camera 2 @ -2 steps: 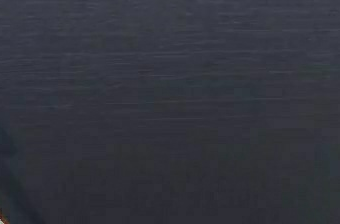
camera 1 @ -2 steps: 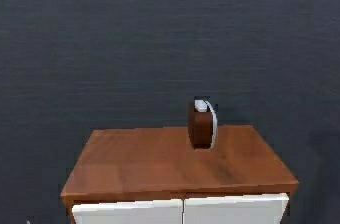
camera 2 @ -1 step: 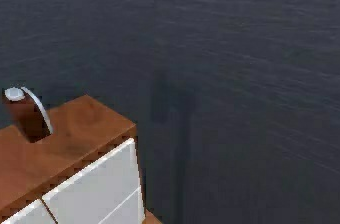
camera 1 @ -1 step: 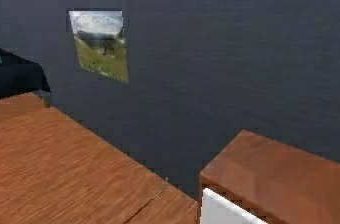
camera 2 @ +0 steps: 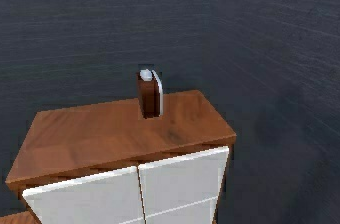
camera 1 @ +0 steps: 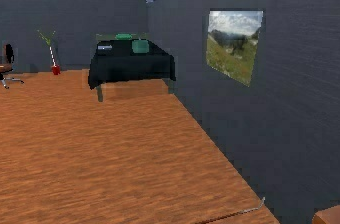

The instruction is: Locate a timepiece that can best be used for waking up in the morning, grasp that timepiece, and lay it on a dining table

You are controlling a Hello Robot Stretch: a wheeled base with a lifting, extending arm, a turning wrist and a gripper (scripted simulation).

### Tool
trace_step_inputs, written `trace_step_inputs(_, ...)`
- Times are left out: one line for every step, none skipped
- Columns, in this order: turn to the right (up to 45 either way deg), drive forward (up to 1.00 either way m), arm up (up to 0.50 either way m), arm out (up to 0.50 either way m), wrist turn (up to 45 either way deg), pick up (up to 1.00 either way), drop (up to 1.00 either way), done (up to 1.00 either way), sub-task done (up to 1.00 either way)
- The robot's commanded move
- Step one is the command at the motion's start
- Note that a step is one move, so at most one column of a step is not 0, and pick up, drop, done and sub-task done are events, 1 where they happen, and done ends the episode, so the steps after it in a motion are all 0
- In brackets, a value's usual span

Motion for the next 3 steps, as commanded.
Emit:
trace_step_inputs(0.0,0.0,0.5,0.0,0.0,0.0,0.0,0.0,0.0)
trace_step_inputs(0.0,0.0,0.38,0.0,0.0,0.0,0.0,0.0,0.0)
trace_step_inputs(0.0,0.0,0.0,0.5,0.0,0.0,0.0,0.0,0.0)
